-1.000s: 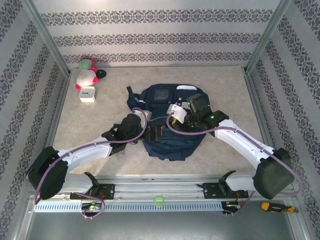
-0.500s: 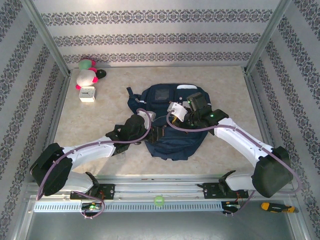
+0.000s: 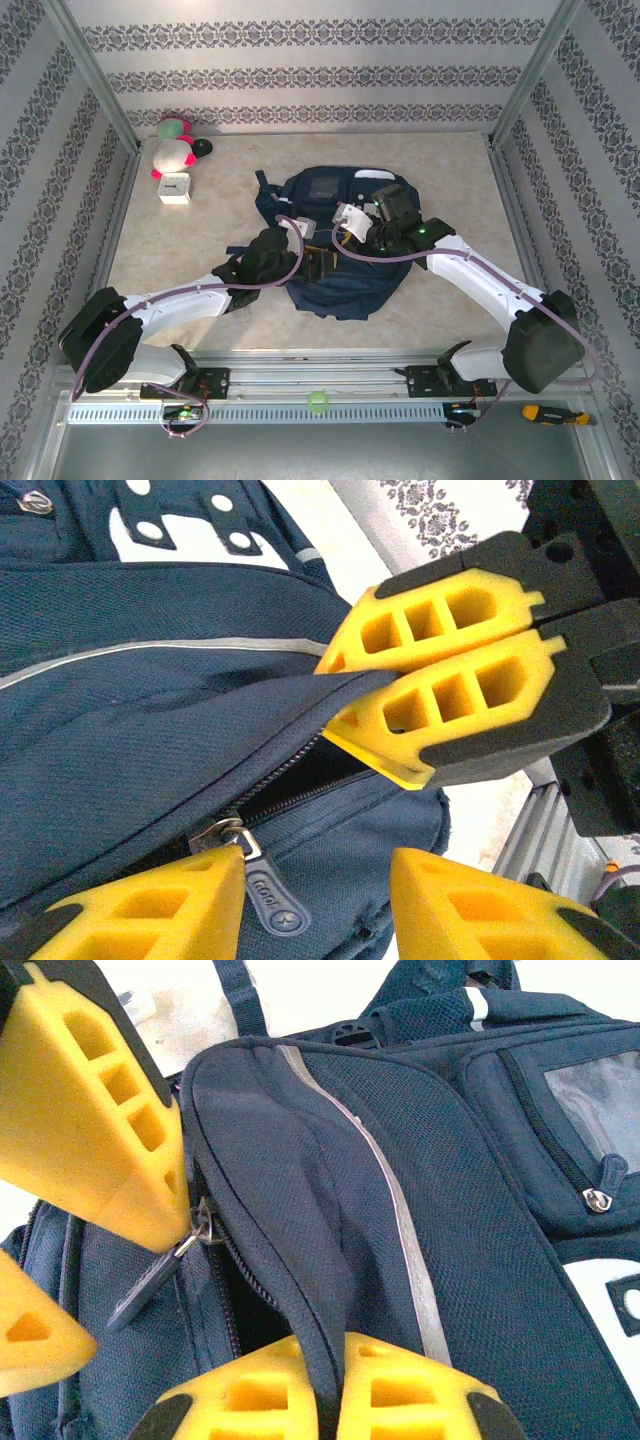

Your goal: Pack the student bag

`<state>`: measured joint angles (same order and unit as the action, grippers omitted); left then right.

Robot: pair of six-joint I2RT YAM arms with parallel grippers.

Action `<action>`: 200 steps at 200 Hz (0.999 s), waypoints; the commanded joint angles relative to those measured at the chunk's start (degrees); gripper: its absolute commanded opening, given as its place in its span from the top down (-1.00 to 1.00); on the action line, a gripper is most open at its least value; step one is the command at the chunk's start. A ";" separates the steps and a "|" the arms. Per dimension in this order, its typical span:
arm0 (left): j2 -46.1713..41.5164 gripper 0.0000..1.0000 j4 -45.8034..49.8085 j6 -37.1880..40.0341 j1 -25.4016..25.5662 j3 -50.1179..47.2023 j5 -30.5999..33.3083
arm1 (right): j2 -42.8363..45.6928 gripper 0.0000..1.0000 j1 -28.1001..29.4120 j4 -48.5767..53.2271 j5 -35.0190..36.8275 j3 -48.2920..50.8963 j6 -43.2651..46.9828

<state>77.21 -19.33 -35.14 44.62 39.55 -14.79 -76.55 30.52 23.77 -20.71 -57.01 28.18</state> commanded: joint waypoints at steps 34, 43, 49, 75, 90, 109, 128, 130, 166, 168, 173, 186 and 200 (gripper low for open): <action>-0.21 0.15 9.05 0.87 0.72 2.99 5.97 | 2.02 1.00 0.59 -4.26 -3.31 -2.39 -1.82; 0.46 0.16 10.11 0.75 0.77 3.66 6.07 | 2.11 1.00 0.59 -4.39 -3.52 -2.53 -2.03; 0.99 0.17 11.16 0.75 0.85 4.32 6.25 | 2.28 1.00 0.59 -4.49 -3.70 -2.57 -2.21; 2.69 0.21 13.78 0.81 0.99 6.29 6.89 | 2.71 1.00 0.59 -4.77 -3.98 -2.51 -2.46; 3.35 0.26 16.08 0.61 1.08 7.46 8.39 | 2.94 1.00 0.59 -4.61 -3.57 -2.57 -2.43; 3.75 0.42 18.13 0.41 1.08 8.36 9.74 | 3.25 1.00 0.59 -4.44 -2.81 -2.43 -2.55; 3.65 0.69 20.92 0.76 1.13 9.20 11.35 | 3.56 1.00 0.42 -4.22 -2.07 -2.47 -2.36; 3.56 0.71 21.16 0.81 1.09 9.22 11.60 | 3.59 1.00 0.37 -4.18 -2.06 -2.53 -2.39; 1.64 0.97 23.40 1.01 0.98 7.99 14.47 | 4.13 1.00 -0.72 -3.94 -2.48 -2.75 -2.12; 1.50 0.98 23.49 1.03 0.99 7.93 14.66 | 4.24 1.00 -0.79 -3.91 -2.56 -2.80 -2.03; 1.23 0.99 23.63 1.19 0.99 7.79 15.02 | 4.38 1.00 -1.02 -3.76 -2.87 -2.80 -1.88; 0.61 1.00 23.89 1.76 0.75 7.23 15.80 | 5.00 1.00 -1.71 -3.47 -3.78 -2.76 -1.43; 0.05 1.00 24.14 1.75 0.09 6.45 16.19 | 5.83 1.00 -2.79 -3.30 -5.04 -2.51 -1.23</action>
<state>78.24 -0.30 -34.63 45.69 47.68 -3.99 -75.46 29.36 23.81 -20.78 -57.01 27.18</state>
